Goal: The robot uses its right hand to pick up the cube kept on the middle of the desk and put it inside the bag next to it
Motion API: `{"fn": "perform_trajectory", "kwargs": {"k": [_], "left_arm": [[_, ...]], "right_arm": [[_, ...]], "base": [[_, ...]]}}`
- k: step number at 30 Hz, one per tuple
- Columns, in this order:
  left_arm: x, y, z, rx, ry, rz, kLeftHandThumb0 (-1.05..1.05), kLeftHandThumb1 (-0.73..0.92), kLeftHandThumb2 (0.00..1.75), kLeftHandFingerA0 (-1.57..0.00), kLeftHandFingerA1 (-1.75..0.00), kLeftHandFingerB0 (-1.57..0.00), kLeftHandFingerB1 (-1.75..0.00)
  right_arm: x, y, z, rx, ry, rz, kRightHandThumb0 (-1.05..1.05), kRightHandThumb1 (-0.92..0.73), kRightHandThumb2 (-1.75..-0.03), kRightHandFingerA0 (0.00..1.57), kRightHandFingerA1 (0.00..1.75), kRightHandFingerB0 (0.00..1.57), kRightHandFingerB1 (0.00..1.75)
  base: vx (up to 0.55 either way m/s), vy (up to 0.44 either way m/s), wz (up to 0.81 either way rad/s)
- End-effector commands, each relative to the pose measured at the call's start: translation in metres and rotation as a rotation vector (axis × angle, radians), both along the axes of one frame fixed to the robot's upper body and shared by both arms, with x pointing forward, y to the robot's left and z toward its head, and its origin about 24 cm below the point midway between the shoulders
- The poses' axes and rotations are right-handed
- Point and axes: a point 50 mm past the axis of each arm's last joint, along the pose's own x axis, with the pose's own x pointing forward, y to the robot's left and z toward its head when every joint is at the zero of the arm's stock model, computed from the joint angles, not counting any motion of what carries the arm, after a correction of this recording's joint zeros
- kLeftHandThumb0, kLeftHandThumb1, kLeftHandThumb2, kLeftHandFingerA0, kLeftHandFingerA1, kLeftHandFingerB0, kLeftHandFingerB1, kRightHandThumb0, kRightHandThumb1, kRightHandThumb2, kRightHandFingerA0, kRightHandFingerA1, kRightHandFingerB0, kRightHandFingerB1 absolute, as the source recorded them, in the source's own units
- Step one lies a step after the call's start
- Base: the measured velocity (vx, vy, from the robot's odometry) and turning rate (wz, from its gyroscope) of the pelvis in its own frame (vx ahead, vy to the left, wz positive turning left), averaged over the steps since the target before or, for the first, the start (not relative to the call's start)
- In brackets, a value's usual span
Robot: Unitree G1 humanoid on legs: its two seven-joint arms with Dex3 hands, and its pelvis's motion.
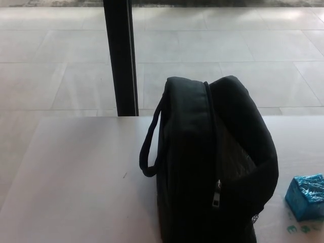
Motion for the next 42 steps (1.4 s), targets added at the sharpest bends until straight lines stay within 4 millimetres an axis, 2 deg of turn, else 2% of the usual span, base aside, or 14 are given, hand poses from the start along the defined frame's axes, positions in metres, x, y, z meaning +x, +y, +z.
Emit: {"fn": "perform_trajectory", "kwargs": {"k": [1,17,18,19,20,23,24,27,28,29,35,36,41,42], "left_arm": [[0.002,0.007,0.016,-0.18,0.046,-0.002,-0.52,0.43,0.86,-0.26,-0.58,-0.38,-0.59],[-0.001,0.008,0.016,-0.171,0.069,-0.022,-0.61,0.45,0.84,-0.31,-0.6,-0.33,-0.55],[-0.001,0.007,0.016,-0.177,0.07,-0.017,-0.59,0.44,0.84,-0.3,-0.59,-0.34,-0.56],[0.0,0.007,0.015,-0.178,0.072,-0.009,-0.57,0.44,0.84,-0.32,-0.59,-0.34,-0.55],[0.0,0.007,0.015,-0.172,0.075,-0.006,-0.57,0.44,0.84,-0.32,-0.59,-0.31,-0.54],[0.0,0.007,0.015,-0.175,0.072,-0.011,-0.59,0.45,0.84,-0.3,-0.59,-0.33,-0.55],[0.0,0.007,0.015,-0.172,0.071,-0.019,-0.59,0.46,0.85,-0.3,-0.59,-0.34,-0.55],[-0.001,0.006,0.016,-0.183,0.068,-0.007,-0.52,0.43,0.87,-0.29,-0.6,-0.43,-0.61],[-0.001,0.006,0.016,-0.178,0.069,-0.01,-0.62,0.46,0.84,-0.32,-0.61,-0.36,-0.56],[-0.001,0.005,0.015,-0.177,0.074,-0.016,-0.59,0.45,0.85,-0.31,-0.6,-0.39,-0.58],[-0.003,0.005,0.014,-0.192,0.074,-0.021,-0.57,0.45,0.85,-0.29,-0.6,-0.37,-0.58],[-0.004,0.005,0.015,-0.193,0.07,-0.025,-0.57,0.46,0.86,-0.29,-0.6,-0.37,-0.58],[-0.004,0.006,0.015,-0.195,0.077,-0.004,-0.57,0.44,0.85,-0.29,-0.6,-0.37,-0.57],[-0.004,0.006,0.015,-0.186,0.082,-0.009,-0.59,0.45,0.85,-0.3,-0.6,-0.39,-0.58]], "right_arm": [[0.009,-0.032,0.051,0.002,-0.292,-0.076,-0.51,-0.73,-0.62,0.35,0.74,0.32,0.33],[0.078,-0.037,0.192,0.073,-0.877,-0.074,-0.64,-0.76,-0.63,0.41,0.55,0.31,0.32],[0.09,-0.026,0.207,0.065,-0.898,-0.007,-0.65,-0.64,-0.96,0.3,0.56,0.14,0.44],[0.096,-0.02,0.214,0.062,-0.903,0.029,-0.6,-0.8,-0.64,0.38,0.51,0.24,0.3],[0.105,-0.012,0.221,0.079,-0.892,0.107,-0.64,-0.67,-0.97,0.24,0.57,0.09,0.42],[0.119,0.0,0.228,0.111,-0.837,0.24,-0.67,-0.83,-0.63,0.19,0.49,0.16,0.28],[0.126,0.007,0.23,0.095,-0.796,0.282,-0.73,-0.65,-0.96,0.16,0.54,0.08,0.41],[0.145,0.032,0.231,0.059,-0.745,0.373,-0.82,-0.77,-0.64,0.27,0.5,0.17,0.29],[0.151,0.041,0.23,0.031,-0.735,0.405,-0.79,-0.62,-0.96,0.22,0.55,0.12,0.42],[0.152,0.045,0.229,0.016,-0.728,0.42,-0.74,-0.79,-0.64,0.24,0.45,0.2,0.3],[0.162,0.075,0.217,0.026,-0.686,0.491,-0.79,-0.77,-0.64,0.19,0.46,0.2,0.28],[0.164,0.08,0.212,0.04,-0.658,0.521,-0.38,-0.44,-1.04,0.02,0.51,0.0,0.49],[0.17,0.096,0.197,0.039,-0.564,0.587,-0.36,-0.49,-1.06,0.04,0.51,0.0,0.48],[0.171,0.1,0.195,0.047,-0.564,0.599,-0.71,-0.75,-0.62,0.2,0.42,0.18,0.26]], "base": [[0.0,0.0,0.0],[0.0,0.0,0.0],[0.0,0.0,0.0],[0.0,0.0,0.0],[0.0,0.0,0.0],[0.0,0.0,0.0],[0.0,0.0,0.0],[0.0,0.0,0.0],[0.0,0.0,0.0],[0.0,0.0,0.0],[0.0,0.0,0.0],[0.0,0.0,0.0],[0.0,0.0,0.0],[0.0,0.0,0.0]]}}
